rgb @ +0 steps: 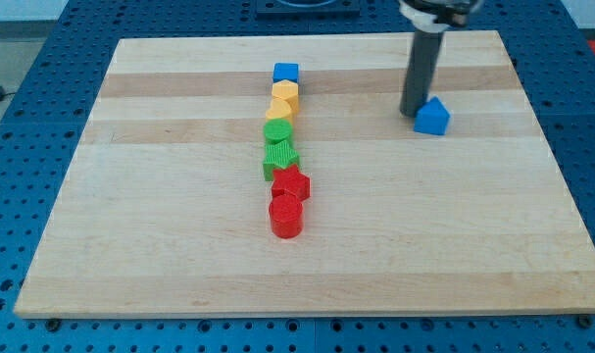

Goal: Move blue cube into blue triangle

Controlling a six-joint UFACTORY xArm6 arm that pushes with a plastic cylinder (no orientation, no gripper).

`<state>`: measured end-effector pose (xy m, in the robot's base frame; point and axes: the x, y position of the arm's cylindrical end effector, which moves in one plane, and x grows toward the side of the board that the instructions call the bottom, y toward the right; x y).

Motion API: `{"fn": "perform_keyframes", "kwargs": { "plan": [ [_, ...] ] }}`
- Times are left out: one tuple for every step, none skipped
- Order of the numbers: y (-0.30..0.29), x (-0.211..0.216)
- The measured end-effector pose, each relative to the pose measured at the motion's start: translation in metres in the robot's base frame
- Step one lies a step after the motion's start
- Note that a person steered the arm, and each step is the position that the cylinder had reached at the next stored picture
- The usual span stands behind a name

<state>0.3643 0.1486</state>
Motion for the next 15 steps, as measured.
{"fn": "perform_keyframes", "kwargs": {
  "plan": [
    [0.031,0.017],
    [0.032,0.018],
    [-0.002,-0.016],
    [-0.021,-0.098],
    [-0.100,-0.171],
    [-0.173,-0.169],
    [-0.225,-0.134],
    [-0.262,-0.108],
    [-0.241,-0.079],
    [-0.190,-0.079],
    [-0.158,-0.078],
    [-0.153,-0.059],
    [-0.151,-0.037],
    [-0.135,-0.022],
    [-0.103,-0.017]
  ]
}}
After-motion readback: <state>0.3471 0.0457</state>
